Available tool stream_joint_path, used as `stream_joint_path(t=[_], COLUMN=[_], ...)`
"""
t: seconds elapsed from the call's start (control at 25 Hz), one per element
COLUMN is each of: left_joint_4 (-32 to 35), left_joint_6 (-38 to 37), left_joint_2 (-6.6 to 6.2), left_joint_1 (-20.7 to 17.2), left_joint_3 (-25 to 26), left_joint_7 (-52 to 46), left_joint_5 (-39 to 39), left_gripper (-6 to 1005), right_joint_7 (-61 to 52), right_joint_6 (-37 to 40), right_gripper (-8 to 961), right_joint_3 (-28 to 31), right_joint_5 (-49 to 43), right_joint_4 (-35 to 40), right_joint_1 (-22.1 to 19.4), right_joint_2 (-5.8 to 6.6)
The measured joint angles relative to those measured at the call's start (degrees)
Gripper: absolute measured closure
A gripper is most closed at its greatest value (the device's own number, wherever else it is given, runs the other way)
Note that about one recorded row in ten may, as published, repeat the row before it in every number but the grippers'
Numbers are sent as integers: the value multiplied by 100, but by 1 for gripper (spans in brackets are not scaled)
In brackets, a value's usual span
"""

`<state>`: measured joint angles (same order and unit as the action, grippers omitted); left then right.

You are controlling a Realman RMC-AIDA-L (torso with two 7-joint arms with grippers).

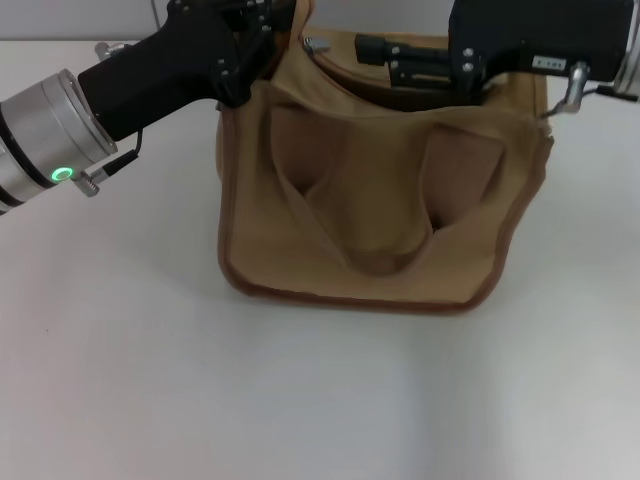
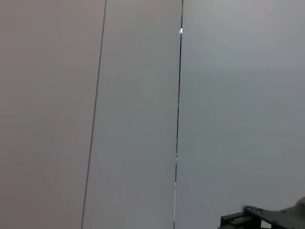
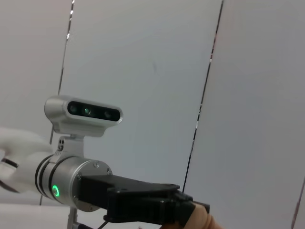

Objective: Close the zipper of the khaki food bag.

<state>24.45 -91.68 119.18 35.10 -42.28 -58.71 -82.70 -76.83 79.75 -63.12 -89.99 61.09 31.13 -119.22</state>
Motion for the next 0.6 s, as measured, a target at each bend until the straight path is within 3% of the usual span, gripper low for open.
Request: stream_joint_path(t=[0.32, 0.6], left_joint_4=[1, -1], left_joint_6=[-41, -52], left_joint_2=[0, 0], left_joint_1=[14, 1], left_joint_3=[0, -14], left_joint_7=[42, 57], left_joint_5=[7, 139], left_gripper=[915, 910], right_joint_7=[-823, -232], right_joint_6=[-408, -893], right_gripper=[290, 290], right_joint_3=[-170, -290], right_joint_5=[-1182, -652], right_joint_4=[738, 399], right_joint_1=[294, 221], right_joint_2=[-6, -18])
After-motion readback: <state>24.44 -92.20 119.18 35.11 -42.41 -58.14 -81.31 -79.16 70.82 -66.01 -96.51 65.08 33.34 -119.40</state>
